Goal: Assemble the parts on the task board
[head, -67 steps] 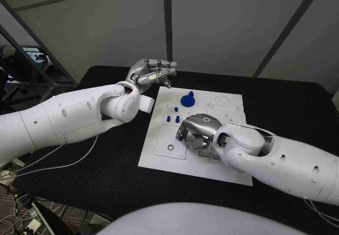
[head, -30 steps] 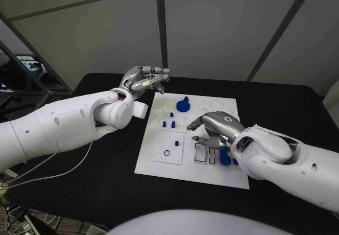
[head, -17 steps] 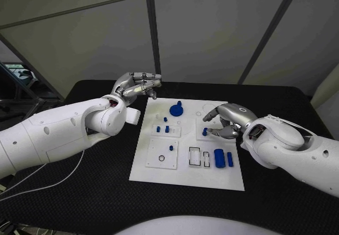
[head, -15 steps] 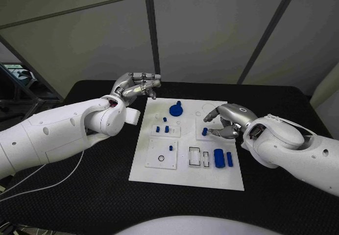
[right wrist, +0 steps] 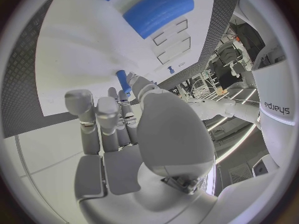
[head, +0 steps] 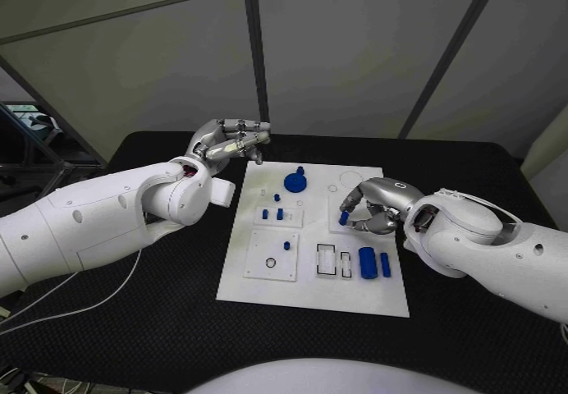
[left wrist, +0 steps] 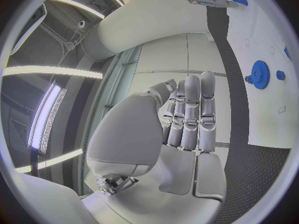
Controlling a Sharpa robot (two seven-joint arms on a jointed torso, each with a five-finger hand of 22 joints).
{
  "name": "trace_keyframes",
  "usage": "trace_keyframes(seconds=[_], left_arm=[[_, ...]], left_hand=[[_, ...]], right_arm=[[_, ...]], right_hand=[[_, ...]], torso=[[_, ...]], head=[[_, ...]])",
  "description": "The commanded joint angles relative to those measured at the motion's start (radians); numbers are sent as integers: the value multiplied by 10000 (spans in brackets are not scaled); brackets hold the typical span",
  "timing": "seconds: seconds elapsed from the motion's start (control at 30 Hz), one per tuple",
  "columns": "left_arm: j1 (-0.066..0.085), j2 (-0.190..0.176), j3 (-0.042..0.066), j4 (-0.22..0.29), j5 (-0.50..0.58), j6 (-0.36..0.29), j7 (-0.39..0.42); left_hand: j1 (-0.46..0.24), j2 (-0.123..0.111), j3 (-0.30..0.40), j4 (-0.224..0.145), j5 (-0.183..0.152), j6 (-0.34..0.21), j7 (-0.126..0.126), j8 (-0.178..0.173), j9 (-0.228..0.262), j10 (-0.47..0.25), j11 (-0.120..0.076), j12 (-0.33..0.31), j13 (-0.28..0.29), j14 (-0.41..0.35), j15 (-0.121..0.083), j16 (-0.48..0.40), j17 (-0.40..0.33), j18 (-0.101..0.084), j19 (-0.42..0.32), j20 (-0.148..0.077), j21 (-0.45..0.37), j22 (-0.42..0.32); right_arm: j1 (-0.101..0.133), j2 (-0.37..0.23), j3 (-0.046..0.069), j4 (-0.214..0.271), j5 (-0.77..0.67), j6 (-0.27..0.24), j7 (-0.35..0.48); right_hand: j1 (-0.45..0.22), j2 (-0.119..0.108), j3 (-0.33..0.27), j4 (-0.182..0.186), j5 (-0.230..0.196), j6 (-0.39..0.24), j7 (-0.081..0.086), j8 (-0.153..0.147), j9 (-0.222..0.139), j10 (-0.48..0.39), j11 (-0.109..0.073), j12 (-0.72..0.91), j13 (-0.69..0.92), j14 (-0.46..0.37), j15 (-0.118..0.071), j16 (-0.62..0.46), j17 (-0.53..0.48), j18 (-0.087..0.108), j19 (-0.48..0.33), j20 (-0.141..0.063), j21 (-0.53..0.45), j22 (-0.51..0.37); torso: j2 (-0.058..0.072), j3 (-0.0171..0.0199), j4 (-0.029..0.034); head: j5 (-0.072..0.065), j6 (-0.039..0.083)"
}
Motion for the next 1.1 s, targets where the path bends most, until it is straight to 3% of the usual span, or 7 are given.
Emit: trace_keyframes(seconds=[0.03,0.6,0.87,1.1], left_arm=[[19,14,5,-6,12,125,7],[19,29,4,-30,12,160,-16],[19,36,4,-36,12,189,-31],[19,38,3,-37,12,210,-47]], left_hand=[[-59,43,16,-16,22,-5,7,36,-8,-78,7,43,10,-87,10,-33,-13,-103,-68,21,19,7],[-53,46,20,-30,21,-2,8,44,-6,-80,7,56,12,-93,8,-34,-14,-101,-71,21,19,8],[-53,46,20,-30,21,-2,8,44,-6,-80,7,56,12,-93,8,-34,-14,-101,-71,21,19,8],[-73,44,13,-24,17,-7,14,45,-7,-88,13,63,13,-97,12,-34,-14,-102,-75,23,18,8]], right_arm=[[18,59,8,20,85,309,95],[18,262,9,-179,127,422,-130],[18,321,10,-222,-5,465,-247],[17,366,11,-223,-195,220,-318]], right_hand=[[78,94,-22,40,28,96,-4,18,16,191,-23,109,-2,99,-78,129,82,74,141,-17,138,131],[394,342,585,125,85,517,-78,110,62,1335,-235,254,-15,445,-256,623,600,-94,667,-176,767,964],[524,488,880,82,-129,968,-49,267,131,1629,-253,190,3,458,-278,650,601,-126,751,-202,890,1124],[581,682,1099,36,-344,1386,-148,412,201,2006,-350,167,58,453,-355,637,561,-150,824,-251,1003,1273]], torso=[[5,2,-8],[-3,9,-10],[-3,5,-12],[-8,3,-12]], head=[[7,-9],[9,-35],[-7,-53],[-23,-82]])
